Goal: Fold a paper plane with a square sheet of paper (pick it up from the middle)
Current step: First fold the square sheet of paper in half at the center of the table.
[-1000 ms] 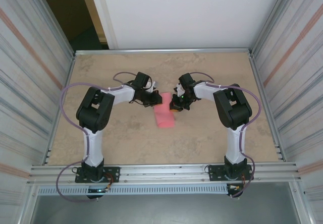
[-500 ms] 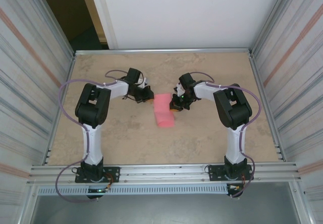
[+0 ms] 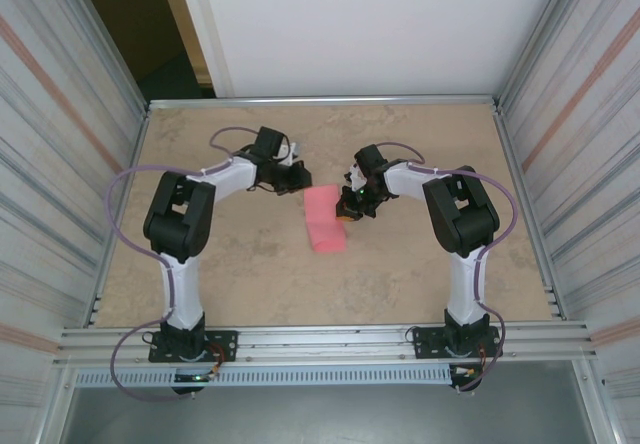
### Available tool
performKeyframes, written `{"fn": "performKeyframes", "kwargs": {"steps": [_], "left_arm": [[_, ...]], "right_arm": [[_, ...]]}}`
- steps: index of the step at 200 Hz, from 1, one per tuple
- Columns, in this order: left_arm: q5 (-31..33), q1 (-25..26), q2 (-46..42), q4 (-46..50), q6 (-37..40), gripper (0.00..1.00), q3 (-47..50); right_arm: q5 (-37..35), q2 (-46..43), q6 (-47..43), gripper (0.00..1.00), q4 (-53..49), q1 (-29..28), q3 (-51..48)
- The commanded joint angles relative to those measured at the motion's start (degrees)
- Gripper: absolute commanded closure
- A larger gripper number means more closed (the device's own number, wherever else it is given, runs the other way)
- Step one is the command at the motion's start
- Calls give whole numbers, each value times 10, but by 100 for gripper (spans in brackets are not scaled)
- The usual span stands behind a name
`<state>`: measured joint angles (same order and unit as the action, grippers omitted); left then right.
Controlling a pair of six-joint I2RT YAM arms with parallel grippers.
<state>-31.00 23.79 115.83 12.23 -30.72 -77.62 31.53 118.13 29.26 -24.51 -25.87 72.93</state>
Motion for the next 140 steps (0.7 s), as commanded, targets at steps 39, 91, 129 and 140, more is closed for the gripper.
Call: {"fn": "performKeyframes", "kwargs": {"steps": [39, 91, 129, 140], "left_arm": [[30, -8, 78, 32, 2, 91, -53], [3, -72, 131, 45, -13, 91, -75], [9, -85, 90, 88, 7, 91, -99], [6, -78, 60, 90, 7, 90, -91]], "right_arm": [[-204, 89, -15, 94, -82, 17, -59], [-215, 87, -14, 94, -75, 16, -64], [-212, 82, -6, 94, -68, 16, -67], [-211, 80, -4, 93, -66, 15, -67]]}}
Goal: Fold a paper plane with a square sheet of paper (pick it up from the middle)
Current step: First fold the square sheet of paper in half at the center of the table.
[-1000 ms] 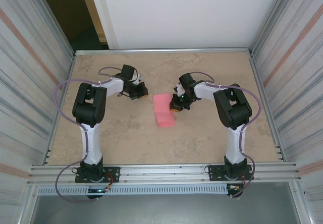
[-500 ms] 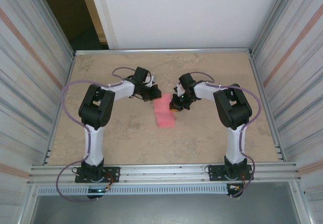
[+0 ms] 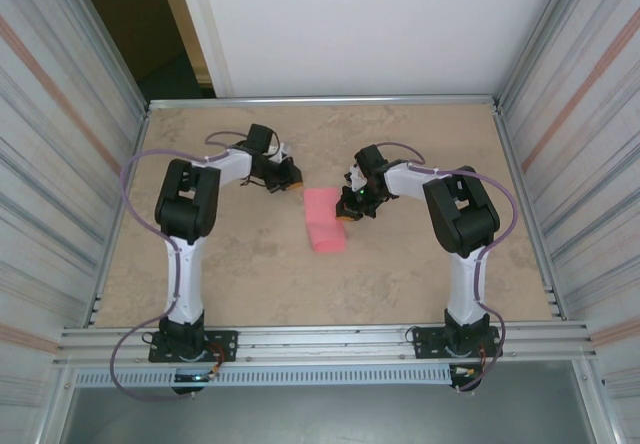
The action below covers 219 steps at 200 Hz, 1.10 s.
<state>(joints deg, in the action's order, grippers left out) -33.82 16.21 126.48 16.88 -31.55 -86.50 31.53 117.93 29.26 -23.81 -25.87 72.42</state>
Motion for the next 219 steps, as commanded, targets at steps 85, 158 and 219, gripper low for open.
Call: {"fn": "performKeyframes", "kwargs": {"steps": [85, 158, 219], "left_arm": [[-41, 101, -179, -67, -91, 89, 189], [-48, 124, -137, -24, -81, 89, 207], [-37, 106, -125, 14, -46, 89, 235]], "right_arm": [[-211, 89, 0, 93, -64, 7, -57], [-219, 92, -4, 93, -63, 8, -62], [-228, 92, -3, 93, -60, 8, -69]]}}
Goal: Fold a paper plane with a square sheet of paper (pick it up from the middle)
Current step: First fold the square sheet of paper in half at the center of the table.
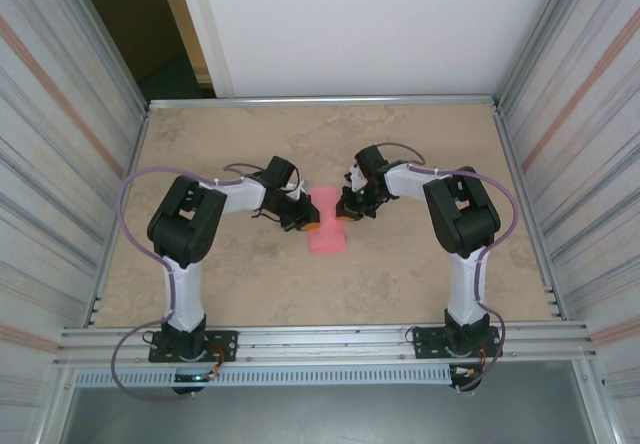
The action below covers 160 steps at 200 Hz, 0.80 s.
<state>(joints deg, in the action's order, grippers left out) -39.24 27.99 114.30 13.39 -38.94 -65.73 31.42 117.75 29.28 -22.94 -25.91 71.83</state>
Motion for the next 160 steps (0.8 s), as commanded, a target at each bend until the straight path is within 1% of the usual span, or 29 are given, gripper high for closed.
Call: {"fn": "performKeyframes", "kwargs": {"steps": [1, 16, 46, 77, 93, 109, 136, 160], "left_arm": [[18, -13, -4, 49, 30, 89, 29], [37, -29, -18, 58, 44, 89, 54], [53, -59, -58, 70, 64, 89, 95], [56, -60, -128, 83, 64, 89, 87], [46, -49, -152, 66, 53, 89, 75], [45, -26, -154, 47, 37, 89, 62], [35, 15, -114, 9, 4, 89, 42], [32, 35, -76, 6, -3, 90, 24]], "right_arm": [[-227, 94, -3, 93, -69, 8, -63], [-230, 97, -3, 93, -69, 8, -63], [-230, 98, -4, 93, -69, 9, -63], [-229, 97, -4, 94, -70, 8, -63], [-229, 97, -4, 93, -72, 7, -63], [-229, 97, -4, 93, -71, 7, -64], [-229, 98, -2, 93, -69, 8, -63], [-228, 98, 0, 93, -69, 7, -63]]}}
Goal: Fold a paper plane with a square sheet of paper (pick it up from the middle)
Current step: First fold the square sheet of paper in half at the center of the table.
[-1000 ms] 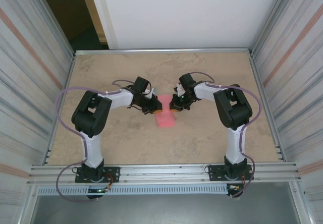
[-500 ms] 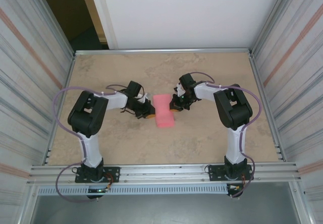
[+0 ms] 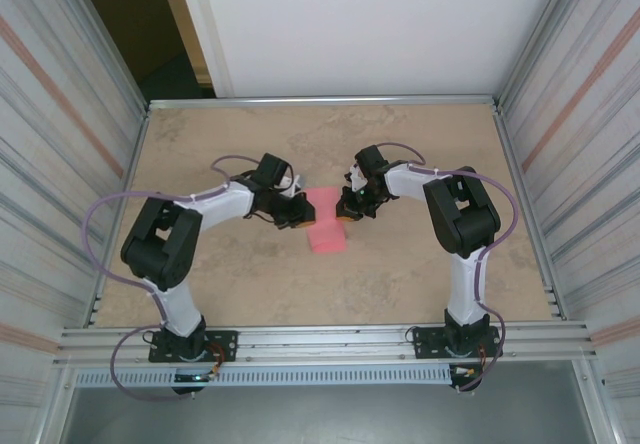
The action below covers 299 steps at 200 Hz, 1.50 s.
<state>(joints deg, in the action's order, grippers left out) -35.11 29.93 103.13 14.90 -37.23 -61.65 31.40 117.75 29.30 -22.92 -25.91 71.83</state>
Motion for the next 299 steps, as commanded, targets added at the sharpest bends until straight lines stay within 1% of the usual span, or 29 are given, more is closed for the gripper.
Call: {"fn": "performKeyframes", "kwargs": {"steps": [1, 16, 47, 109, 138, 184, 204, 242, 267, 284, 299], "left_arm": [[-10, 15, 36, -9, -20, 90, -17], [-11, 17, 48, -7, -19, 90, -15], [8, 11, 59, 15, 3, 90, 1], [13, 5, 65, 10, 1, 89, 28], [28, 5, 47, 21, 4, 89, 49], [71, 0, -13, 70, 19, 89, 91], [97, 3, -41, 103, 32, 89, 79], [94, 25, -64, 95, 39, 89, 28], [75, 37, -29, 51, 25, 89, 6], [62, 49, 15, 60, 29, 90, -24], [66, 57, 29, 60, 30, 90, -29]], "right_arm": [[-228, 97, -1, 93, -69, 7, -64], [-229, 96, -1, 93, -67, 7, -66], [-225, 96, -1, 93, -65, 7, -68], [-228, 100, -3, 94, -66, 8, -66], [-238, 101, -2, 94, -70, 9, -67], [-240, 100, -3, 94, -70, 9, -67], [-239, 102, -3, 94, -70, 8, -68], [-238, 101, -2, 94, -69, 8, -69], [-237, 100, 1, 94, -66, 8, -69], [-237, 103, 1, 94, -66, 8, -70], [-236, 101, 1, 94, -65, 7, -70]]}}
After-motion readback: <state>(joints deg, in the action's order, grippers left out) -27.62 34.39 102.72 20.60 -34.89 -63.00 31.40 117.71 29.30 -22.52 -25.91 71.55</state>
